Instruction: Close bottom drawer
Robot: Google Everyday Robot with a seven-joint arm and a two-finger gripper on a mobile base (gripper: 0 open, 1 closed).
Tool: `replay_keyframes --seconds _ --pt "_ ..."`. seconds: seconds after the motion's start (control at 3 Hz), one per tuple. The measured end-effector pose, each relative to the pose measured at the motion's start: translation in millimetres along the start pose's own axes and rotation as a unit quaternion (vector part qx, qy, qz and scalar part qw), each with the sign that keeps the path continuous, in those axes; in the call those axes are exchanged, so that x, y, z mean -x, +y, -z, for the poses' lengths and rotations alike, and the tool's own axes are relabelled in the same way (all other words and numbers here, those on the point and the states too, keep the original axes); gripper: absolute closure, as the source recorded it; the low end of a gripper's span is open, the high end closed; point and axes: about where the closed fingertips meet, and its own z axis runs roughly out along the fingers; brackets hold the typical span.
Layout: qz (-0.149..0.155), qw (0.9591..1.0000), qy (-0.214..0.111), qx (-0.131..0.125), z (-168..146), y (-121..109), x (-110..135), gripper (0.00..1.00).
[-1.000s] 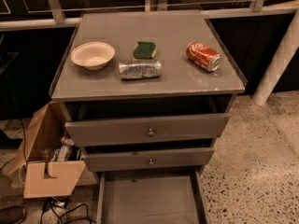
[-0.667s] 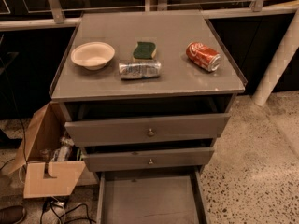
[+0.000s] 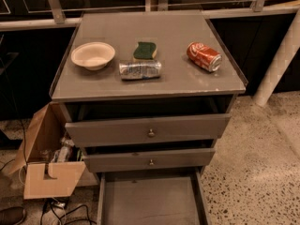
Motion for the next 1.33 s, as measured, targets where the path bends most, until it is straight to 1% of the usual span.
replay_keyframes --seconds 0.33,0.67,1.0,1.33 --pt "-0.012 0.9999 -0.001 0.013 -13.4 -1.0 1.5 1.0" --pt "-0.031 0.9978 -0.042 0.04 -26.5 2.2 28.9 1.0" --pt "-0.035 0.9937 -0.086 0.063 -30.0 16.1 60.9 1.0" --pt "-0.036 0.9937 -0.086 0.063 -30.0 16.0 60.9 1.0"
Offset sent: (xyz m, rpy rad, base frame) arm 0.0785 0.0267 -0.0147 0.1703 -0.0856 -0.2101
